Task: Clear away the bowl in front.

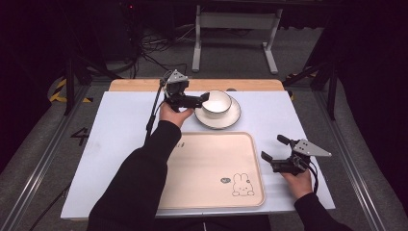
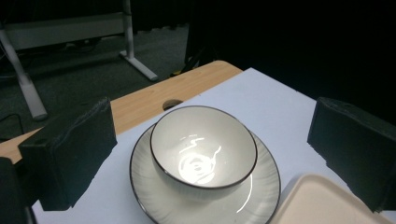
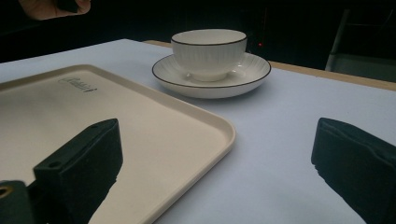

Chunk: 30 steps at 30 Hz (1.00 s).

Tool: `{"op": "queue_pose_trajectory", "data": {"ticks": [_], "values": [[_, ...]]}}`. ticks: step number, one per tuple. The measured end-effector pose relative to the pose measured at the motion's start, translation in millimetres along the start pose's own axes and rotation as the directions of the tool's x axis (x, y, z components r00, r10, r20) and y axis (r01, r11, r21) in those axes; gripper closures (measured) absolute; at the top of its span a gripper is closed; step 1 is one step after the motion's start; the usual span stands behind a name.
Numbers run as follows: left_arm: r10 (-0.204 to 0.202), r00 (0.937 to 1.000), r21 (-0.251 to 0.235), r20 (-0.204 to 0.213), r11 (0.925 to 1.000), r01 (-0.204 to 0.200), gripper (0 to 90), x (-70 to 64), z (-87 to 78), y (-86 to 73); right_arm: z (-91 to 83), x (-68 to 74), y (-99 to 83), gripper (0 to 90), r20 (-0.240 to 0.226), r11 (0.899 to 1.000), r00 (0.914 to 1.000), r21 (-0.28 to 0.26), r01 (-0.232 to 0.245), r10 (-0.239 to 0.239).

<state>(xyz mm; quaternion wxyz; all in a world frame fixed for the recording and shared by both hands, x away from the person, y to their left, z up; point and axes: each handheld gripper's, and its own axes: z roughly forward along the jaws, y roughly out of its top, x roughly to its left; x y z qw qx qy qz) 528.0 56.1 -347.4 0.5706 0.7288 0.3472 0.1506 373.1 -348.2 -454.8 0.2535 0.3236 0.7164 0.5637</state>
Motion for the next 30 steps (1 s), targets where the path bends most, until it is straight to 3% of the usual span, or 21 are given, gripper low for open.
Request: {"op": "queue_pose_trajectory", "data": {"ticks": [2, 3, 11, 21, 25, 30], "values": [[-0.048, 0.9987, -0.039, 0.016, 0.9980, 0.049, 1.1, 2.4, 0.2, 1.6, 0.2, -0.4, 0.1, 3.0, -0.001, 1.000, 1.0000, 0.002, -0.002, 0.002], [-0.053, 0.9983, -0.040, 0.026, 0.9977, 0.054, 1.1, 3.5, 1.0, 2.4, 0.2, -0.3, 0.1, 3.0, -0.001, 1.000, 1.0000, 0.003, -0.002, 0.002], [-0.031, 0.9995, -0.025, 0.000, 0.9992, 0.031, 1.7, 6.0, 13.5, 7.4, 0.8, 1.6, 0.3, 3.0, 0.005, 1.000, 0.9999, 0.010, 0.016, -0.016], [-0.032, 0.9982, 0.016, -0.050, 0.9993, 0.033, 5.1, 13.4, 31.8, 8.5, 0.8, 2.7, 0.2, 3.0, 0.005, 1.000, 0.9996, 0.007, 0.029, -0.029], [0.003, 0.9965, 0.040, -0.083, 0.9992, 0.000, 9.5, 17.1, 40.4, 3.3, 0.5, 3.4, 0.2, 3.0, 0.006, 0.999, 0.9995, 0.009, 0.031, -0.031], [-0.041, 0.9971, 0.095, -0.064, 0.9944, 0.047, 15.7, 21.6, 51.5, -6.5, 0.2, 3.7, 0.1, 2.9, 0.006, 0.999, 0.9994, 0.006, 0.035, -0.035]]}}
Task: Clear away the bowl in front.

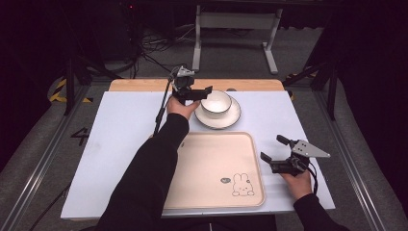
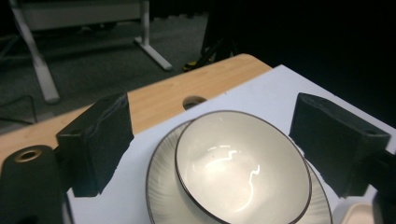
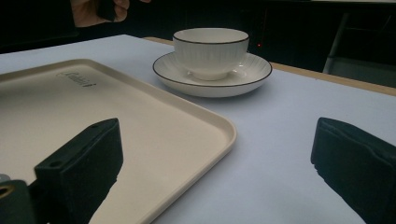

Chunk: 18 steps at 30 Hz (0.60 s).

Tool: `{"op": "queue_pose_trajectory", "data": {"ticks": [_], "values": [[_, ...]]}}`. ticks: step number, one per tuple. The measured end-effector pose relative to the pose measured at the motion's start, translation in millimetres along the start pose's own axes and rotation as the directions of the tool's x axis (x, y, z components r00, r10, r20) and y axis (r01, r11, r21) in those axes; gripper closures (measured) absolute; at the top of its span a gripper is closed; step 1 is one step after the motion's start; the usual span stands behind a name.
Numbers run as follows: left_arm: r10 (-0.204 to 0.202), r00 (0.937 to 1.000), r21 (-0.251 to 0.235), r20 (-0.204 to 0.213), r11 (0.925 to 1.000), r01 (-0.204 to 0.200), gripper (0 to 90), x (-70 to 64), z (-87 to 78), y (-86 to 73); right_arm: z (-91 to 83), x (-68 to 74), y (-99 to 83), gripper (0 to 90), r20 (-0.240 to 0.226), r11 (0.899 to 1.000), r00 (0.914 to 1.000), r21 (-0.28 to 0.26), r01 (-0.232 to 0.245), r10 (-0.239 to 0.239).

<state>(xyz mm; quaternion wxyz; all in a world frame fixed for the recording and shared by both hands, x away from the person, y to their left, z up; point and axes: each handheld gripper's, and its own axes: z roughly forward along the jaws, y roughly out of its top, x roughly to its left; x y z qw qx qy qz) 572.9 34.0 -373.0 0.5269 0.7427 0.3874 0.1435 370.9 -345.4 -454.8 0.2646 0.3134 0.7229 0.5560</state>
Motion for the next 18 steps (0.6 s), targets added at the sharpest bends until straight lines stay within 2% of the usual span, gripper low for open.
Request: {"op": "queue_pose_trajectory", "data": {"ticks": [5, 11, 12, 15, 18], "values": [[-0.042, 0.9991, 0.031, 0.010, 0.9987, 0.041, 18.4, 4.0, 12.1, -6.7, -0.2, 0.0, -0.1, 2.9, -0.003, 1.000, 1.0000, -0.003, 0.004, -0.004], [-0.071, 0.9974, 0.081, 0.010, 0.9942, 0.070, 21.1, 7.4, 24.0, -13.1, -0.3, 0.1, -0.1, 2.9, -0.005, 1.000, 1.0000, -0.003, 0.005, -0.005], [-0.079, 0.9968, 0.096, 0.006, 0.9922, 0.079, 21.1, 7.9, 25.7, -14.0, -0.3, 0.1, -0.1, 2.9, -0.005, 1.000, 1.0000, -0.004, 0.006, -0.006], [-0.105, 0.9930, 0.159, -0.055, 0.9809, 0.112, 21.0, 10.2, 32.4, -16.0, -0.2, 0.3, 0.0, 2.9, -0.005, 1.000, 1.0000, -0.003, 0.007, -0.007], [-0.119, 0.9916, 0.170, -0.050, 0.9774, 0.126, 21.2, 11.8, 35.8, -17.0, -0.3, 0.5, 0.0, 2.9, -0.004, 1.000, 1.0000, -0.001, 0.006, -0.006]]}}
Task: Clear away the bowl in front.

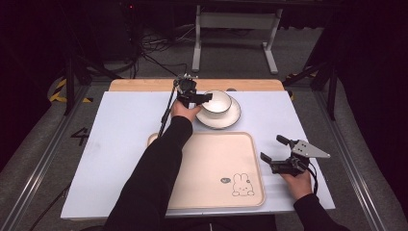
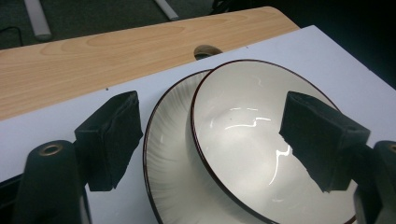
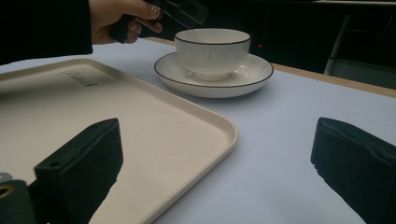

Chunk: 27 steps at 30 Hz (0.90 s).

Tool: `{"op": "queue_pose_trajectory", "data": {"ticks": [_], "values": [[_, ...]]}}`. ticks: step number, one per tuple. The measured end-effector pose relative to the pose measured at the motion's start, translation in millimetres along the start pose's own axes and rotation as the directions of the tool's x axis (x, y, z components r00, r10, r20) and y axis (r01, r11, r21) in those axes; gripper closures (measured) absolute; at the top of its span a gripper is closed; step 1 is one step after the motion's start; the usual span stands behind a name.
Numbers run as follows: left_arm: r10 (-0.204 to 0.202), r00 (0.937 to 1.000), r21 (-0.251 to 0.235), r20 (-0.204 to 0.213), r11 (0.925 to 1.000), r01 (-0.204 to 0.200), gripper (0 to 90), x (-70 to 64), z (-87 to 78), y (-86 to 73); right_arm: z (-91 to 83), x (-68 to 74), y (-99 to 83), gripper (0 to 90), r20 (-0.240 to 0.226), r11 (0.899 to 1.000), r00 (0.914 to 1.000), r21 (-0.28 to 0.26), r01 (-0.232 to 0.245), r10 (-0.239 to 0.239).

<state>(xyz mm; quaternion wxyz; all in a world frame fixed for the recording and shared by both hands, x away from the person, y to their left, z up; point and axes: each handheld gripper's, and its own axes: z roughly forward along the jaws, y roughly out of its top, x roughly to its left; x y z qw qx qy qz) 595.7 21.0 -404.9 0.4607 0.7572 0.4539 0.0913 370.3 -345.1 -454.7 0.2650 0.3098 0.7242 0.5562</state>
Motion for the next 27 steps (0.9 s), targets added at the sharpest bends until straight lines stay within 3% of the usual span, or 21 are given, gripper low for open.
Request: {"op": "queue_pose_trajectory", "data": {"ticks": [18, 22, 24, 27], "values": [[-0.061, 0.9977, 0.105, 0.030, 0.9928, 0.057, 33.4, -2.2, 17.8, -4.6, -0.1, 0.1, 0.0, 2.9, -0.004, 1.000, 1.0000, 0.000, 0.002, -0.002], [-0.102, 0.9946, 0.129, 0.020, 0.9867, 0.098, 37.5, -2.7, 20.5, -4.8, -0.1, 0.1, 0.0, 2.9, -0.004, 1.000, 1.0000, 0.000, 0.002, -0.002], [-0.122, 0.9925, 0.150, 0.013, 0.9815, 0.119, 43.6, -3.4, 22.6, -4.5, -0.2, 0.1, 0.0, 2.9, -0.004, 1.000, 1.0000, -0.001, 0.002, -0.002], [-0.123, 0.9923, 0.182, -0.016, 0.9755, 0.124, 50.4, -5.0, 25.6, -4.8, -0.1, 0.1, 0.0, 2.9, -0.005, 1.000, 1.0000, 0.000, 0.003, -0.003]]}}
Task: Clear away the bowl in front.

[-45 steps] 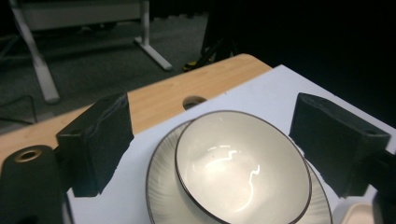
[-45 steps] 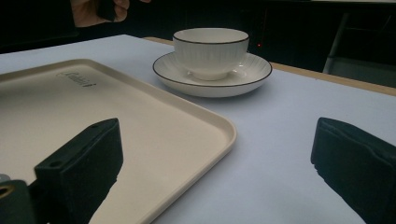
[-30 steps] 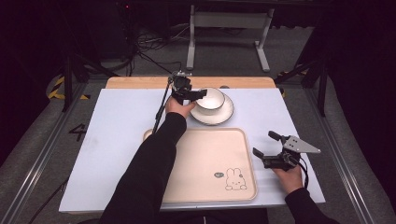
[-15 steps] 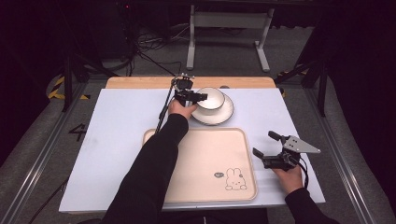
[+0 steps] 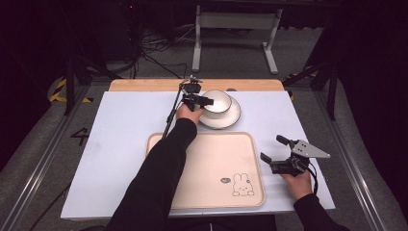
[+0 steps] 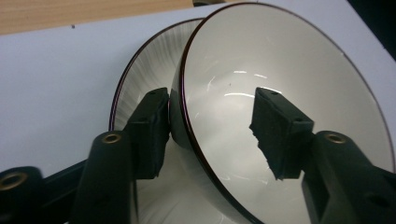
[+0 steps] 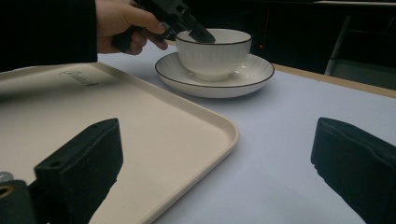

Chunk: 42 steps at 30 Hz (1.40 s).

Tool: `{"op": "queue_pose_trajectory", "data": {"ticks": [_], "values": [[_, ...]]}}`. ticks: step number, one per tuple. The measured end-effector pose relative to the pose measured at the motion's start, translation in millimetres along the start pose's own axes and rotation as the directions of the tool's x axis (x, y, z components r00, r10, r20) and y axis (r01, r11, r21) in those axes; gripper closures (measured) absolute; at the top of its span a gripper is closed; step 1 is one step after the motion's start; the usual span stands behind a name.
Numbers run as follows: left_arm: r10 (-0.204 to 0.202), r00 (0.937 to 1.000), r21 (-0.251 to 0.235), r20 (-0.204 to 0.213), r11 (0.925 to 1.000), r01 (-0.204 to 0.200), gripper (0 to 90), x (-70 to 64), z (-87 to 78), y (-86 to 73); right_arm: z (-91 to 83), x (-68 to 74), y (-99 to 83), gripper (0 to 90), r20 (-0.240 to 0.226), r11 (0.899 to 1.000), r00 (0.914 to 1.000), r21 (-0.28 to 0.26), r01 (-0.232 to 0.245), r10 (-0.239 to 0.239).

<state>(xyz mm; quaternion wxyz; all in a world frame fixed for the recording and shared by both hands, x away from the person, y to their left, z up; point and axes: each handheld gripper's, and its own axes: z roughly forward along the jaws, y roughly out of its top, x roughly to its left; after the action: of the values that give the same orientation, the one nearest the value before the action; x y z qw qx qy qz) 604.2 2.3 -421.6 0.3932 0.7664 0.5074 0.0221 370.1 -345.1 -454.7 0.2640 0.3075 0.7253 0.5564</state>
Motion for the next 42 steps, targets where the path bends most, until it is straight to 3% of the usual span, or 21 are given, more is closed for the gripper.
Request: {"op": "queue_pose_trajectory", "data": {"ticks": [11, 15, 26, 35, 42], "values": [[-0.072, 0.9948, 0.027, -0.072, 0.9969, 0.074, 73.0, -0.7, 1.2, 1.0, 0.0, 0.0, 0.0, 2.9, -0.001, 1.000, 1.0000, 0.000, 0.000, 0.000], [-0.082, 0.9933, -0.003, -0.082, 0.9966, 0.082, 79.7, -3.6, 0.7, 0.7, 0.0, 0.0, 0.0, 2.9, -0.001, 1.000, 1.0000, 0.000, 0.000, 0.000], [-0.055, 0.9932, -0.042, -0.103, 0.9978, 0.051, 79.7, -12.2, -5.7, 2.7, -0.2, -0.3, -0.1, 2.9, -0.003, 1.000, 1.0000, -0.004, 0.000, 0.000], [-0.057, 0.9979, -0.070, -0.031, 0.9960, 0.055, 79.7, -15.6, -23.4, 8.4, -0.2, -0.2, -0.1, 2.9, -0.003, 1.000, 1.0000, -0.003, 0.001, -0.001], [-0.056, 0.9980, -0.081, -0.031, 0.9953, 0.053, 79.6, -17.2, -34.9, 10.6, -0.1, -0.1, -0.1, 2.9, -0.002, 1.000, 1.0000, -0.001, 0.001, -0.001]]}}
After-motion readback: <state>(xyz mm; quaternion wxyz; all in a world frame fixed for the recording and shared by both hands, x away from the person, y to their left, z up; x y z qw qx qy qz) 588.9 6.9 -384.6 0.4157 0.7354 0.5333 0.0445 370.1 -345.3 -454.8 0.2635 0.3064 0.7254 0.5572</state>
